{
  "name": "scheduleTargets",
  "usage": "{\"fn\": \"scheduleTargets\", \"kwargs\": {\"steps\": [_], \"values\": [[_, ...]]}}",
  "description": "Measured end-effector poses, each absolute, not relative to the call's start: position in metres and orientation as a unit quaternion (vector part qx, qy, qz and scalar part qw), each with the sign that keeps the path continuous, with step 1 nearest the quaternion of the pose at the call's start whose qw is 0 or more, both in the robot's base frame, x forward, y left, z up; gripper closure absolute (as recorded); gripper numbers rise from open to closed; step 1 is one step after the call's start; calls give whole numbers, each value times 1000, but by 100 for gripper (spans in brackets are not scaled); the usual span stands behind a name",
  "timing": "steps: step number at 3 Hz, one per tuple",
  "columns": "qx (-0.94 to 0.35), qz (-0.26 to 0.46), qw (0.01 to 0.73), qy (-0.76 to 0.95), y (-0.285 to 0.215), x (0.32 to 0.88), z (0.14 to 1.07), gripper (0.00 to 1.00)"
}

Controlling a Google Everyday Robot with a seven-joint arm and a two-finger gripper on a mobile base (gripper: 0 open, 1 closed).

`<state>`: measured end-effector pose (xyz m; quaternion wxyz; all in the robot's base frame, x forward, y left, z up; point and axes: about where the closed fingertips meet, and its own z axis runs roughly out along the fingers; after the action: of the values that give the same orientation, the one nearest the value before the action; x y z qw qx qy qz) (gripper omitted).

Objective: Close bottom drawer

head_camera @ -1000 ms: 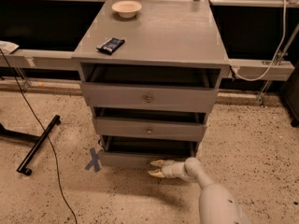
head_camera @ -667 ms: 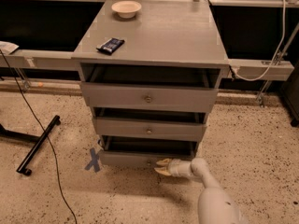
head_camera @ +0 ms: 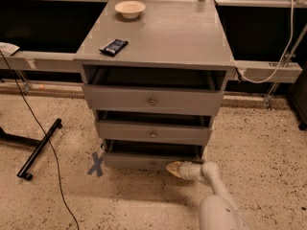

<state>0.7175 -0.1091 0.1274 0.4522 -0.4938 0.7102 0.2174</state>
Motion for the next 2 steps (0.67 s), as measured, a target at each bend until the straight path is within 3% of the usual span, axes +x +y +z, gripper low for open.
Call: {"fn": "scheduleTargets", "kwargs": {"steps": [2], "values": [[-485,219,472,702,-95,734,129,100]]}}
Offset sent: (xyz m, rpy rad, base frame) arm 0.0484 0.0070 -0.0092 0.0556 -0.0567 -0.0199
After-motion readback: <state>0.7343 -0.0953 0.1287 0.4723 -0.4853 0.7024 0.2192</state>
